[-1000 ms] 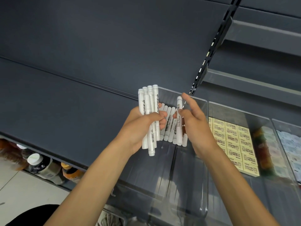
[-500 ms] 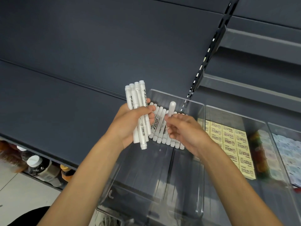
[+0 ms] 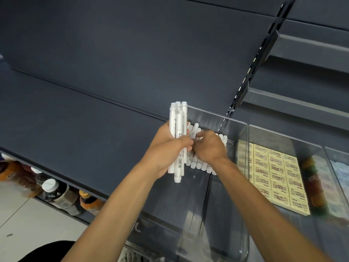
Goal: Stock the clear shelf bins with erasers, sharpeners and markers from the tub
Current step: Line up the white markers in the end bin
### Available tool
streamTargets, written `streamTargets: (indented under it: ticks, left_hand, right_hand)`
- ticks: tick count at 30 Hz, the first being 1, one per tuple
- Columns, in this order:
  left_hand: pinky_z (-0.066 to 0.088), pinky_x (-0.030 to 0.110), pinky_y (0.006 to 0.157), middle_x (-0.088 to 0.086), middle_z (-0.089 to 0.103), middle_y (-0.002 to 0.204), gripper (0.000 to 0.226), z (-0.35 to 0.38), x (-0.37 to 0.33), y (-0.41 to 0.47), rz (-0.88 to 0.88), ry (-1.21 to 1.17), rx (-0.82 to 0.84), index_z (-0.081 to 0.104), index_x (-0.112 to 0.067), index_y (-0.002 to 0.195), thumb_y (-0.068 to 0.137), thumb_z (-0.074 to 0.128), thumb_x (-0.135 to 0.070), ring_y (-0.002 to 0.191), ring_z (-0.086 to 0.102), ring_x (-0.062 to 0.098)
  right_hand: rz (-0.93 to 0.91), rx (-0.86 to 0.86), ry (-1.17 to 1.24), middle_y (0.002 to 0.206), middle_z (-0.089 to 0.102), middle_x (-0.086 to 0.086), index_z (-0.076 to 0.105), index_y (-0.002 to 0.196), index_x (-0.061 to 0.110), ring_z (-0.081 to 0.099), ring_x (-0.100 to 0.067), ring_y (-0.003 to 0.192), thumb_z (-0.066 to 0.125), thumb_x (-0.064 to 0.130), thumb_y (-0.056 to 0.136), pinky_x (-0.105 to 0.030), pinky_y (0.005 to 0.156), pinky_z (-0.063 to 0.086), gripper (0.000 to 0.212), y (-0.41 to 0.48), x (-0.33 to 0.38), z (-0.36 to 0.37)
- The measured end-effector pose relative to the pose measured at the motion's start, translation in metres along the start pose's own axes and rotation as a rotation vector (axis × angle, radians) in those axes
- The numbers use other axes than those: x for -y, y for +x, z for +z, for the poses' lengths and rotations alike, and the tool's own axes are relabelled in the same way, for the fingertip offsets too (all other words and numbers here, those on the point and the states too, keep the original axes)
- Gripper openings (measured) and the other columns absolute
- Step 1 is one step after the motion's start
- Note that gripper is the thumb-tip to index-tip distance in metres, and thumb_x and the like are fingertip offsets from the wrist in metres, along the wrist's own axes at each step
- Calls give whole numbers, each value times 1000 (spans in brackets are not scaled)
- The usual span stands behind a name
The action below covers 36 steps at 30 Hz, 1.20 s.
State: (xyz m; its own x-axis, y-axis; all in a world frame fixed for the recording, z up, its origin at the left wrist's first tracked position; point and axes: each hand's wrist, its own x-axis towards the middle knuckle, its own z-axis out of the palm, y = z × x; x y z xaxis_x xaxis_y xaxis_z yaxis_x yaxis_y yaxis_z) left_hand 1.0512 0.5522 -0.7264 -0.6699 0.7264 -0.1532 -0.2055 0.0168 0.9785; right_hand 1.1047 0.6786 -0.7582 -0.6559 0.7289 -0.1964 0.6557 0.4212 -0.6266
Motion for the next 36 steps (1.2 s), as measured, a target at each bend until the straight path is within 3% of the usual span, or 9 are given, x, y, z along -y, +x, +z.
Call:
streamTargets:
  ticks: [2, 7, 9, 13, 16, 22, 26, 28, 36]
  left_hand:
    - [56, 26, 62, 12, 61, 84, 29, 1, 2, 1, 14, 4, 5, 58, 1, 111, 87, 54, 15, 66, 62, 14]
    - [60, 29, 72, 9, 62, 90, 32, 6, 3, 1, 23, -25, 54, 62, -6, 104, 88, 48, 18, 74, 66, 10]
    - [60, 26, 71, 10, 65, 90, 29, 6, 2, 1, 28, -36, 41, 63, -8, 99, 89, 50, 17, 76, 68, 13]
    - [60, 35, 84, 19, 70, 102, 29, 4, 4, 3, 43, -67, -31, 61, -4, 112, 87, 61, 12, 93, 72, 30]
    - [56, 38, 91, 16, 72, 108, 32, 4, 4, 2, 67, -57, -89, 62, -9, 111, 85, 66, 8, 98, 71, 27]
    - [57, 25, 78, 4, 75, 96, 29, 4, 5, -1, 59, -59, -5, 65, -10, 110, 84, 70, 4, 87, 71, 12]
    - [57, 36, 85, 2, 75, 95, 26, 3, 6, -2, 55, 6, 56, 66, -4, 114, 88, 69, -2, 92, 72, 19]
    - [58, 28, 79, -4, 75, 88, 26, 3, 6, -2, 60, 6, 33, 65, -2, 115, 90, 66, -1, 87, 72, 16]
    - [58, 24, 65, 9, 65, 85, 17, 7, 3, -2, 23, -52, -47, 60, -9, 108, 93, 64, -2, 65, 68, 9]
  right_hand:
    - [-4, 2, 43, 96, 71, -6, 58, 121, 14, 65, -22, 88, 58, 24, 93, -28, 79, 47, 30, 3, -2, 3]
    - [-48, 103, 177, 84, 68, -9, 57, 125, 10, 59, -21, 66, 51, 19, 95, -41, 77, 53, 32, 4, -7, 2]
    - [-83, 61, 177, 82, 70, -6, 60, 117, 15, 62, -21, 68, 48, 20, 96, -41, 79, 56, 24, -2, -8, -3]
    - [-153, 4, 431, 60, 64, 9, 62, 90, 20, 56, -10, 53, 46, 13, 98, -30, 54, 52, 19, -28, -5, -13]
    - [-178, -55, 602, 61, 61, 6, 64, 88, 15, 53, -8, 52, 48, 11, 97, -26, 51, 47, 19, -49, -4, -17]
    - [-235, 30, 671, 80, 68, 1, 57, 95, 10, 61, -8, 65, 54, 23, 98, -21, 58, 50, 14, -71, -4, -21]
    - [-217, -3, 684, 85, 71, 8, 58, 100, 8, 62, -8, 67, 51, 26, 100, -22, 60, 52, 19, -71, -7, -21]
    - [-214, -27, 689, 90, 73, 3, 59, 95, 9, 64, -12, 73, 50, 26, 101, -24, 65, 53, 20, -70, -9, -22]
    - [-147, 67, 782, 72, 67, 0, 52, 98, 1, 66, -12, 61, 41, 18, 104, -25, 59, 56, 21, -67, -5, -34]
